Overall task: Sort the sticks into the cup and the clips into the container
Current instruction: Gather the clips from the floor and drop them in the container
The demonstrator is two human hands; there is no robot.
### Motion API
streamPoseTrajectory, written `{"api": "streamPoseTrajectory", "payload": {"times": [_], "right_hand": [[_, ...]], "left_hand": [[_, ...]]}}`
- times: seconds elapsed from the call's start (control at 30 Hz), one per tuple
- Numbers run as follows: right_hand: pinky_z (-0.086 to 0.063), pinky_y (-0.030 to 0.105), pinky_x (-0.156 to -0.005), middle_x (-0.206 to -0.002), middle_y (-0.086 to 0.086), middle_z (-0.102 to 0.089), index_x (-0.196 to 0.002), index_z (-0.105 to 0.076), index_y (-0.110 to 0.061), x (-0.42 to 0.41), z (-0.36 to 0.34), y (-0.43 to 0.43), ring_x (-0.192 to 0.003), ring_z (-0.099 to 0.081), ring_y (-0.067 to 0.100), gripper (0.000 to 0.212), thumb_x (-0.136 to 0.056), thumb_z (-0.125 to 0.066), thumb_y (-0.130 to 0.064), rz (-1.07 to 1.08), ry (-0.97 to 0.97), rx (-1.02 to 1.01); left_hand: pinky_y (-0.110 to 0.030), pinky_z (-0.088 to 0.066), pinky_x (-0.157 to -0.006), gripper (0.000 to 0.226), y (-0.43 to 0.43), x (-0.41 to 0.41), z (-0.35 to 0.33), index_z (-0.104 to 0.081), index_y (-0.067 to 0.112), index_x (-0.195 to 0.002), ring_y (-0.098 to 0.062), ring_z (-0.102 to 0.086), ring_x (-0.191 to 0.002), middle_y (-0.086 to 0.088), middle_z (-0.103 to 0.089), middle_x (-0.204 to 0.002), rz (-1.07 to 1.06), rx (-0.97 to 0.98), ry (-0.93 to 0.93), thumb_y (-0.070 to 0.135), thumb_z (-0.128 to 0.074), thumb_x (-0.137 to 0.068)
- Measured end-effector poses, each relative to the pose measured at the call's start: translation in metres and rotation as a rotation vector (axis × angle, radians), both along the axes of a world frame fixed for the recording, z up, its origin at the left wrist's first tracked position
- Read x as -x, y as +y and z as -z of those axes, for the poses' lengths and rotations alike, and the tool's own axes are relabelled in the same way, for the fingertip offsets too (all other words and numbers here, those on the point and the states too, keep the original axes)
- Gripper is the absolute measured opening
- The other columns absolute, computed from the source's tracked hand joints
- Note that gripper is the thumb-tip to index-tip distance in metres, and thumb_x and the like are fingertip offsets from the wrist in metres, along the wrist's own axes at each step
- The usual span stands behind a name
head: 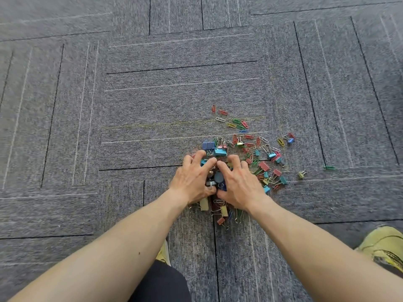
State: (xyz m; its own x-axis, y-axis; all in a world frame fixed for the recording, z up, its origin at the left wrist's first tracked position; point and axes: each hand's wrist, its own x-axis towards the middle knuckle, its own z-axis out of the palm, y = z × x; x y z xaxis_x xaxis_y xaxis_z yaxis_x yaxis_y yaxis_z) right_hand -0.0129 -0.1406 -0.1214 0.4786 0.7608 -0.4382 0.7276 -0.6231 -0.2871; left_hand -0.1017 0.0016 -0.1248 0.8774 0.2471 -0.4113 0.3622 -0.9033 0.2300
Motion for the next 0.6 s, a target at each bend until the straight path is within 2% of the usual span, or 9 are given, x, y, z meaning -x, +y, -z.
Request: {"api": "streamPoseTrajectory", "payload": {"times": [0.07, 0.2, 0.4, 0.47, 0.6], "right_hand": [[-0.052, 0.037, -0.068, -0.133, 0.01, -0.028, -0.131, -0.033, -0.022, 0.001, 0.0, 0.0, -0.108, -0.045, 0.031, 0.064, -0.082, -0.068, -0.042, 0.031, 0.014, -0.019], [-0.053, 0.038, -0.072, -0.12, 0.009, -0.033, -0.121, -0.036, -0.017, 0.004, -0.001, 0.002, -0.1, -0.049, 0.03, 0.053, -0.083, -0.067, -0.036, 0.076, 0.064, -0.042], [-0.05, 0.041, -0.069, -0.106, 0.007, -0.039, -0.11, -0.04, -0.014, -0.002, -0.003, 0.009, -0.089, -0.056, 0.033, 0.038, -0.086, -0.063, -0.033, 0.109, 0.087, -0.066], [-0.046, 0.039, -0.065, -0.105, 0.007, -0.041, -0.11, -0.041, -0.014, -0.006, -0.003, 0.01, -0.088, -0.057, 0.033, 0.035, -0.087, -0.061, -0.032, 0.1, 0.059, -0.056], [-0.041, 0.038, -0.06, -0.1, 0.005, -0.039, -0.107, -0.048, -0.011, -0.009, -0.004, 0.01, -0.084, -0.059, 0.033, 0.025, -0.093, -0.054, -0.03, 0.094, -0.013, -0.033]], "left_hand": [[-0.044, -0.055, -0.08, 0.067, -0.003, 0.0, -0.003, -0.031, 0.031, -0.136, -0.029, -0.036, -0.113, -0.002, -0.019, -0.139, -0.024, 0.001, 0.005, 0.048, -0.064, -0.081], [-0.041, -0.054, -0.077, 0.06, -0.005, -0.001, -0.007, -0.038, 0.027, -0.133, -0.026, -0.038, -0.11, -0.001, -0.022, -0.136, -0.059, 0.014, 0.01, 0.047, -0.065, -0.082], [-0.04, -0.053, -0.072, 0.045, -0.002, -0.004, -0.008, -0.045, 0.023, -0.117, -0.021, -0.046, -0.092, -0.002, -0.036, -0.115, -0.123, 0.065, -0.088, 0.043, -0.064, -0.082], [-0.04, -0.054, -0.073, 0.046, -0.001, -0.004, -0.008, -0.044, 0.023, -0.118, -0.02, -0.046, -0.093, -0.001, -0.039, -0.117, -0.124, 0.061, -0.099, 0.042, -0.065, -0.082], [-0.043, -0.055, -0.08, 0.057, -0.005, -0.006, -0.009, -0.036, 0.027, -0.133, -0.024, -0.046, -0.107, 0.0, -0.038, -0.129, -0.083, 0.029, -0.042, 0.043, -0.062, -0.085]]}}
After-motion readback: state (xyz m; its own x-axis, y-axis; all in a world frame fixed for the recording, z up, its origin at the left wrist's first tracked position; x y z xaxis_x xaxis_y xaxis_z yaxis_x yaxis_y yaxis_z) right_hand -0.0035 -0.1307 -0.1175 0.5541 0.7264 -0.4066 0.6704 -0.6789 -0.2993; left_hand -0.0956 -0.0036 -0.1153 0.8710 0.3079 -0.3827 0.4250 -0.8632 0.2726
